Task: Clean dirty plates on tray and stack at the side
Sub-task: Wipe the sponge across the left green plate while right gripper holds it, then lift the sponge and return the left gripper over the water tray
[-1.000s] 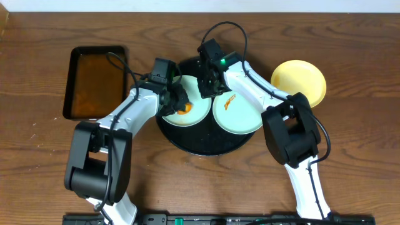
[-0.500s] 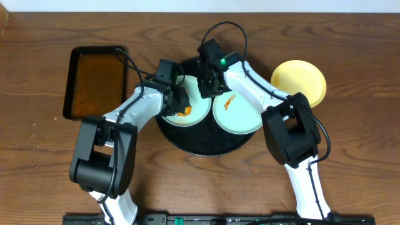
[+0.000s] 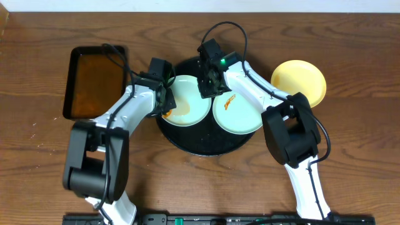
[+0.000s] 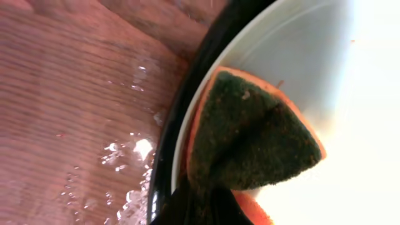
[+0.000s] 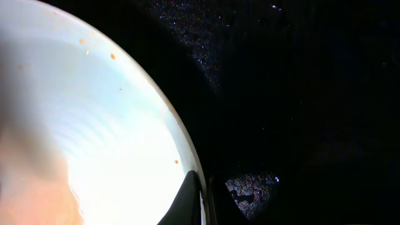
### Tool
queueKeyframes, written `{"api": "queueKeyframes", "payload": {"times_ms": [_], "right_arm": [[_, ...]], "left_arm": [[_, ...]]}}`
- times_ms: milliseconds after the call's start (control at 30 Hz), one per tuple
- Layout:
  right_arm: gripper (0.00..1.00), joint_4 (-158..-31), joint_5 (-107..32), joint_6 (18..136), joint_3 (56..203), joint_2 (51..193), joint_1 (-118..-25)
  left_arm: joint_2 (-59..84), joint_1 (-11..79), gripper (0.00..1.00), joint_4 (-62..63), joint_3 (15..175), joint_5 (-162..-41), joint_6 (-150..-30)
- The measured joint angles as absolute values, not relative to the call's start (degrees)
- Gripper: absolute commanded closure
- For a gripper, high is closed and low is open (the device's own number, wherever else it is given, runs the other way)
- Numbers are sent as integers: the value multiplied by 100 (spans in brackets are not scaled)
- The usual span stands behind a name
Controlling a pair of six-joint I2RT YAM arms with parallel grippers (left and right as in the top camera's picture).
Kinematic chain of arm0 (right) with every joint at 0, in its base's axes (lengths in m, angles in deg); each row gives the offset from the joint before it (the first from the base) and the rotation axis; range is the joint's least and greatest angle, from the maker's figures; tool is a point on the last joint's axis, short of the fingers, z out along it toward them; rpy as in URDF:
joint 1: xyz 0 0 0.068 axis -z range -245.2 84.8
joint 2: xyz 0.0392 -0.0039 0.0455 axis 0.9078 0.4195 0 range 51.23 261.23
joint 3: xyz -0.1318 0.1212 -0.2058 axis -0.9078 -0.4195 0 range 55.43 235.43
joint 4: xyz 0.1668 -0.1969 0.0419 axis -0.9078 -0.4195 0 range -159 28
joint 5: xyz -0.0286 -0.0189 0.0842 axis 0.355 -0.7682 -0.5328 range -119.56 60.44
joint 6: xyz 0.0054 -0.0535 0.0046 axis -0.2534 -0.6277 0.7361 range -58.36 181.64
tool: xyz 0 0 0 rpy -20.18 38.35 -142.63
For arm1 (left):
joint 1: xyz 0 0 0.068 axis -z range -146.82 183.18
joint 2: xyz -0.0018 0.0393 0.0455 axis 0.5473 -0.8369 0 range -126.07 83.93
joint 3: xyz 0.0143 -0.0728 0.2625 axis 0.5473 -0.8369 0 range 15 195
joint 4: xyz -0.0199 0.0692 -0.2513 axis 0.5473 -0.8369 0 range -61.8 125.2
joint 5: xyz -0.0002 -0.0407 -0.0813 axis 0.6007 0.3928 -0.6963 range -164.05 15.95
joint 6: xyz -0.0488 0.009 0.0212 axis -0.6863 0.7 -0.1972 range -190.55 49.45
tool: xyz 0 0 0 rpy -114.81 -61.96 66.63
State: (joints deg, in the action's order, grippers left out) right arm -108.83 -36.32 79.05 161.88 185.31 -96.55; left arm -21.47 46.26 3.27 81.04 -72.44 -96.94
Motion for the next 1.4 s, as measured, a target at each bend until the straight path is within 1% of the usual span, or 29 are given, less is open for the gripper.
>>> {"api": "queueKeyframes", "payload": {"times_ms": [100, 300, 467, 633, 833, 1000, 1133, 1267, 1400], "right_arm": [[98, -10881, -3630, 7905, 16188, 18531, -9655], [98, -10870, -3615, 7905, 16188, 18531, -9655], [99, -10868, -3610, 7905, 16188, 18531, -9655], [98, -10865, -3569, 7905, 16188, 18531, -9653], [98, -10868, -3551, 7905, 16190, 18529, -9655], [99, -10868, -3551, 7905, 16192, 18531, -9655], [98, -10837, -3580, 7907, 16192, 18531, -9664], [98, -10833, -3582, 7909, 16195, 18531, -9662], [99, -10924, -3582, 7909, 16254, 18531, -9662]], "left_arm": [[-1931, 4580, 92, 454, 8095, -7443, -9683], [-1874, 4637, 92, 1193, 8014, -8099, -9919], [-2213, 4847, 92, 1750, 7964, -8294, -10114], [-2558, 4954, 92, 1958, 7946, -8300, -10201], [-2534, 4906, 92, 1530, 8012, -7830, -10199], [-2411, 4639, 93, 1012, 8025, -7207, -9987], [-2193, 4519, 93, 948, 7999, -7032, -9784], [-1563, 4344, 92, 896, 7951, -6626, -9714], [-582, 4104, 93, 957, 7951, -6423, -9703]]}}
